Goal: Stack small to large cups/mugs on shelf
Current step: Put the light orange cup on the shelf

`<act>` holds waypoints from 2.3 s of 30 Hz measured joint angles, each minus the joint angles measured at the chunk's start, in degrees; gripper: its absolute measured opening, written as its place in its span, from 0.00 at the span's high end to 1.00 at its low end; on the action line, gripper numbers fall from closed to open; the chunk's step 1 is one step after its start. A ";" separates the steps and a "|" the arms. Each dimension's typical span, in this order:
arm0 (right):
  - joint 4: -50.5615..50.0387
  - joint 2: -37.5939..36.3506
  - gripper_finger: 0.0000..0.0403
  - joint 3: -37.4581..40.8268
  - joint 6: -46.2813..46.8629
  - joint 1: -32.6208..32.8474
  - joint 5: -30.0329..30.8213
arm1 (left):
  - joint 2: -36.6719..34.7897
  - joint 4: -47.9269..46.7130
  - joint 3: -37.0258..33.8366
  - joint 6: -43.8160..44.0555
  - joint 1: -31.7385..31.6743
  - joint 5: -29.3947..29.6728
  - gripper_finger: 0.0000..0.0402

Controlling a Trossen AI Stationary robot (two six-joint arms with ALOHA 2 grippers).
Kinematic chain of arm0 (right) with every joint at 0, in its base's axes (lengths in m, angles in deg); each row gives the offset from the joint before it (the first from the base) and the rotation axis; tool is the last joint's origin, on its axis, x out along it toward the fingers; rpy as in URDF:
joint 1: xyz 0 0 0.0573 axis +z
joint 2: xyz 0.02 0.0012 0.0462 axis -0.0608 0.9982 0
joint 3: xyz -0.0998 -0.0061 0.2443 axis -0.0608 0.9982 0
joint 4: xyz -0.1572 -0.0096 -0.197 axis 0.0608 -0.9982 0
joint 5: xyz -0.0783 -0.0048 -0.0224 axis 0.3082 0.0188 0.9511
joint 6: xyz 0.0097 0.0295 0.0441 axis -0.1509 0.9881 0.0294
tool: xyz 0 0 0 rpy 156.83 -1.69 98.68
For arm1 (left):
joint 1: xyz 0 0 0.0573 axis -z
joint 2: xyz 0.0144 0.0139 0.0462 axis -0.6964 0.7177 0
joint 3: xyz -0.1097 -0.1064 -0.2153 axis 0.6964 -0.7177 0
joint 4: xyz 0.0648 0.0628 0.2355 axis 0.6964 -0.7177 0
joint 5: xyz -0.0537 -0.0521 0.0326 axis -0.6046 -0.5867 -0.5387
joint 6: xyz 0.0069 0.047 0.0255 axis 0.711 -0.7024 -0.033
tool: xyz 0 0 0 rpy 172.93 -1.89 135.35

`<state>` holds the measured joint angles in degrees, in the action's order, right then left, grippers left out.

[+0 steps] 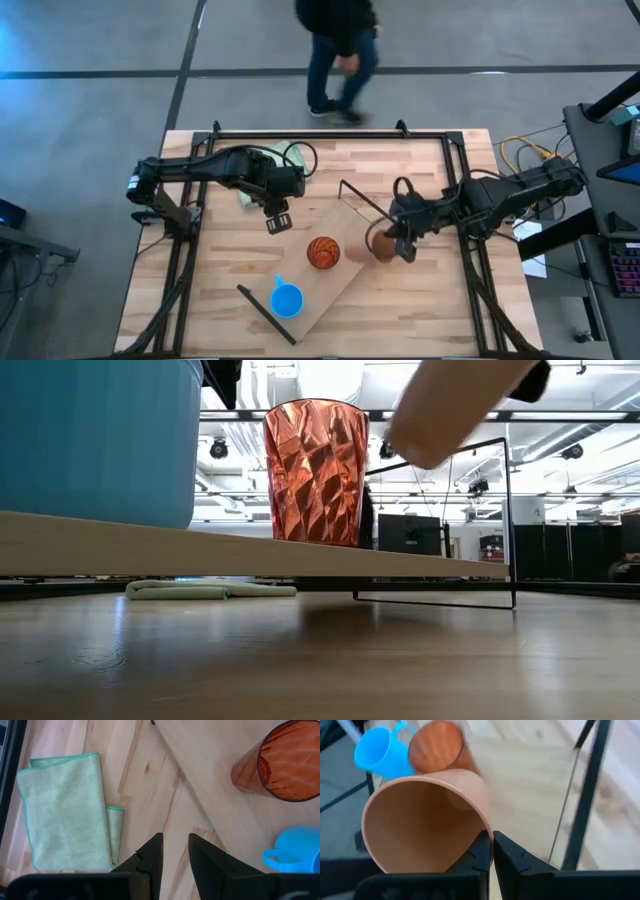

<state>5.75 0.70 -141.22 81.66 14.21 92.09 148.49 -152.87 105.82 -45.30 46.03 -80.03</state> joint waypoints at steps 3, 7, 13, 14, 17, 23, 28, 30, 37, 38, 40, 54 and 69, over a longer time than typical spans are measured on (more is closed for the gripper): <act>0.50 0.02 0.98 -0.84 -1.22 -2.01 1.44 | 0.00 0.04 0.00 0.00 0.00 0.00 0.81; 0.60 0.31 0.98 -2.98 -5.47 -3.87 1.69 | 0.00 0.13 0.00 0.00 0.00 0.00 0.81; -4.87 2.72 0.98 -8.15 -12.03 -6.58 4.14 | 0.00 0.66 0.00 -0.02 0.00 -0.02 0.81; -6.53 3.52 0.98 -9.41 -12.94 -7.04 4.15 | 0.00 0.65 0.00 -0.02 0.00 -0.02 0.81; -12.62 6.97 0.98 -13.75 -16.53 -8.01 4.08 | 0.00 0.82 0.00 -0.02 0.00 -0.02 0.81; -18.79 15.36 0.98 -25.50 -26.45 -9.34 0.44 | 0.00 1.08 0.00 -0.02 -0.01 -0.02 0.81; -27.46 22.75 0.98 -33.64 -30.17 -11.14 -2.14 | 0.00 1.05 0.00 -0.02 0.00 -0.33 0.81; -29.72 25.57 0.98 -35.71 -30.22 -11.81 -2.83 | 0.02 1.06 0.00 -0.02 -0.01 -0.41 0.81; -31.01 32.91 0.98 -39.97 -30.14 -12.48 -4.88 | 0.00 0.88 0.00 -0.02 0.04 -0.63 0.81; -31.28 33.63 0.98 -40.51 -30.16 -12.48 -4.87 | 0.00 0.64 0.00 -0.02 0.04 -0.63 0.81; -31.70 34.89 0.98 -41.55 -30.14 -12.63 -4.91 | 0.00 0.39 0.00 -0.02 0.04 -0.63 0.81; -35.63 40.18 0.98 -42.50 -24.82 -14.01 -5.14 | 0.00 -3.24 0.00 -0.02 0.02 -0.63 0.81; -35.38 43.28 0.97 -42.46 -24.57 -15.06 -4.74 | -0.11 -4.48 0.04 0.01 0.02 -0.63 0.81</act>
<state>-29.63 43.98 -183.68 57.09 -0.85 87.35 148.38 -157.35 105.86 -45.29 46.05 -80.66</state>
